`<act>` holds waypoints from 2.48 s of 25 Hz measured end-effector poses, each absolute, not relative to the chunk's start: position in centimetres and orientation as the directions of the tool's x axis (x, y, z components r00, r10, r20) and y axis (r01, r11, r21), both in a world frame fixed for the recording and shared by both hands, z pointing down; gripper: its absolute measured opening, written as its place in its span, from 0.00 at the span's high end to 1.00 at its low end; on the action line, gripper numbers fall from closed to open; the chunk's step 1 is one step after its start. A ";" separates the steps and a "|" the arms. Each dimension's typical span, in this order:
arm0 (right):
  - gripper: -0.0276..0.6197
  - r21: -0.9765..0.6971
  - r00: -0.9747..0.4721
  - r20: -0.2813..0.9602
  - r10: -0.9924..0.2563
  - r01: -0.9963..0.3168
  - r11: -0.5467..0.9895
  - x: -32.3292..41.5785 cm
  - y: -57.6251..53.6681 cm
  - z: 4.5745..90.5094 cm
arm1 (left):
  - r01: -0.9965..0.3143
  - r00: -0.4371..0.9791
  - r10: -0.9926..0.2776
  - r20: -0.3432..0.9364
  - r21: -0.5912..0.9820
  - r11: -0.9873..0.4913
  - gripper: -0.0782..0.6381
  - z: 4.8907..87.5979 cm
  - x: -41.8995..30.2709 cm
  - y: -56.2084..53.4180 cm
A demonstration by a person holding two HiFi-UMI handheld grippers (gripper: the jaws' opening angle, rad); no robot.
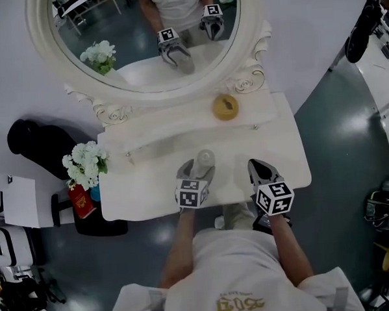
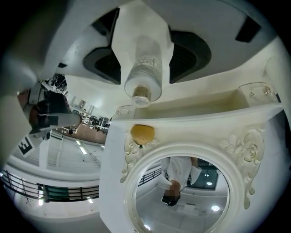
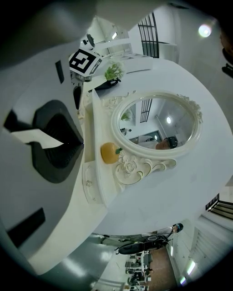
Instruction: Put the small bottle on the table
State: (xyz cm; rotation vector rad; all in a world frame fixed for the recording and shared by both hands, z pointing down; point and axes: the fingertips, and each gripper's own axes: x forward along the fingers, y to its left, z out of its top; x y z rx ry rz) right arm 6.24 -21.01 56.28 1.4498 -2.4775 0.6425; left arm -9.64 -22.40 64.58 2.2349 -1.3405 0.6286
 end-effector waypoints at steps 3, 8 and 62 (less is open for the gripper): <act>0.94 -0.254 -0.498 0.362 -0.788 -0.866 0.430 5.8 -20.5 55.7 | -0.891 0.441 -0.696 0.567 0.182 -0.417 0.43 63.2 -9.7 -21.6; 0.94 -0.253 -0.506 0.323 -0.800 -0.860 0.442 4.7 -19.8 54.6 | -0.881 0.471 -0.749 0.467 0.214 -0.421 0.56 58.7 -9.9 -21.3; 0.94 -0.201 -0.532 0.256 -0.807 -0.846 0.494 3.9 -17.3 52.3 | -0.902 0.425 -0.813 0.398 0.113 -0.416 0.87 55.0 -11.0 -18.9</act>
